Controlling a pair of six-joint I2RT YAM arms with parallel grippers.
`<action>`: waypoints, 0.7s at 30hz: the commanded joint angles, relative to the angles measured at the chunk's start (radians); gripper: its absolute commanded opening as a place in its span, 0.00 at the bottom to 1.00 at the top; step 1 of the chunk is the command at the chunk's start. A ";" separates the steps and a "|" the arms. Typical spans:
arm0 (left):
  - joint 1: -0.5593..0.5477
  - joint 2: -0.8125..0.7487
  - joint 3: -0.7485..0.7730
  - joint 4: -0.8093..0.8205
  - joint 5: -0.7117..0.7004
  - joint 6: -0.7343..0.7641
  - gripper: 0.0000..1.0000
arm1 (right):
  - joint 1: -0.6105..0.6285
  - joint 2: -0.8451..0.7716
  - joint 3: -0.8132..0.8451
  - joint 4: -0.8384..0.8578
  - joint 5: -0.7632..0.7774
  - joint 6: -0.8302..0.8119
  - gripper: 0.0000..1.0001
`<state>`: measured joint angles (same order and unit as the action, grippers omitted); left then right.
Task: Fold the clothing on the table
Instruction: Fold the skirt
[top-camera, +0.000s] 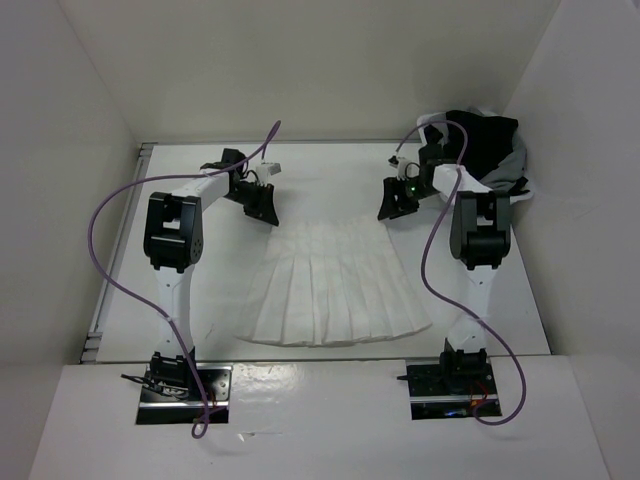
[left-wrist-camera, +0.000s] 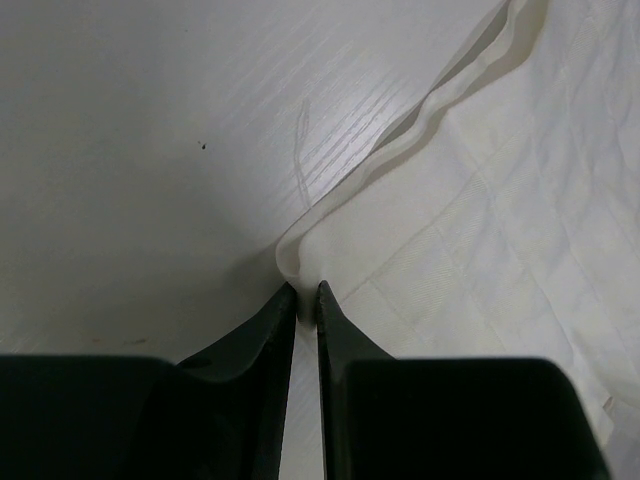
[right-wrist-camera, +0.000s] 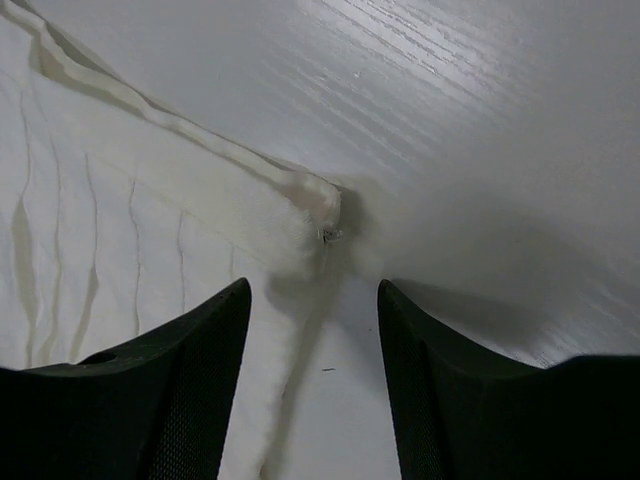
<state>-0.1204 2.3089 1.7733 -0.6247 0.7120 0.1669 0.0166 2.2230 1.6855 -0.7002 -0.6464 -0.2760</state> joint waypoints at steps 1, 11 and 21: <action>0.004 -0.028 -0.011 -0.035 -0.014 0.048 0.20 | -0.001 0.030 0.063 -0.019 -0.035 -0.015 0.59; 0.004 -0.019 -0.020 -0.035 -0.014 0.066 0.20 | -0.001 0.095 0.114 -0.039 -0.067 -0.034 0.51; 0.004 -0.019 -0.020 -0.035 -0.023 0.066 0.20 | 0.026 0.124 0.132 -0.048 -0.076 -0.034 0.28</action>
<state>-0.1204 2.3081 1.7733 -0.6300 0.7124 0.1860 0.0261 2.3127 1.7813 -0.7235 -0.7246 -0.2905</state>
